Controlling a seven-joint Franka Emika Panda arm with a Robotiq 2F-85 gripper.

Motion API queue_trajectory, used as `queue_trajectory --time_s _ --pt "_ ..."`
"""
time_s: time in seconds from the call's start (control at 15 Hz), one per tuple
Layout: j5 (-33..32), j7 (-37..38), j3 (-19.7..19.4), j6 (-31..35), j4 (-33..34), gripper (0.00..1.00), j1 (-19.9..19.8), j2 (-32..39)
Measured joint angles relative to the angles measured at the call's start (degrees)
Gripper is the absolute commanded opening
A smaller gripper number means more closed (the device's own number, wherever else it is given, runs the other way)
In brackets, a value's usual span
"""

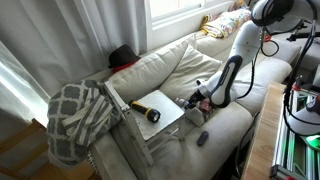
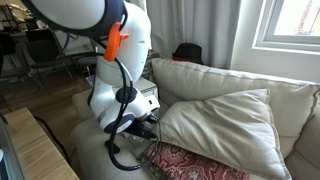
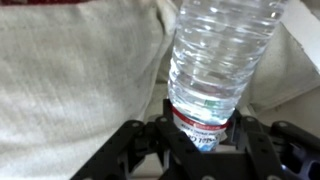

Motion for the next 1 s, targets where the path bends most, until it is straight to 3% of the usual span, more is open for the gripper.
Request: queue_trajectory --time_s 0.47,0.53,0.73,0.8,1.0 --pt "-14.77 14.55 -7.55 15.03 -6.97 0.24 5.03 -8.3" --pt "-15.64 15.58 -8.9 17.12 -7.52 0.49 6.41 -9.24" --pt "-15.87 17.92 -12.15 20.28 -8.07 0.49 10.51 -11.24" --pt "-15.87 18.26 -12.44 20.29 -8.07 0.24 11.06 -11.52" --pt "-15.89 19.88 -14.05 20.38 -7.7 0.24 13.02 -11.57"
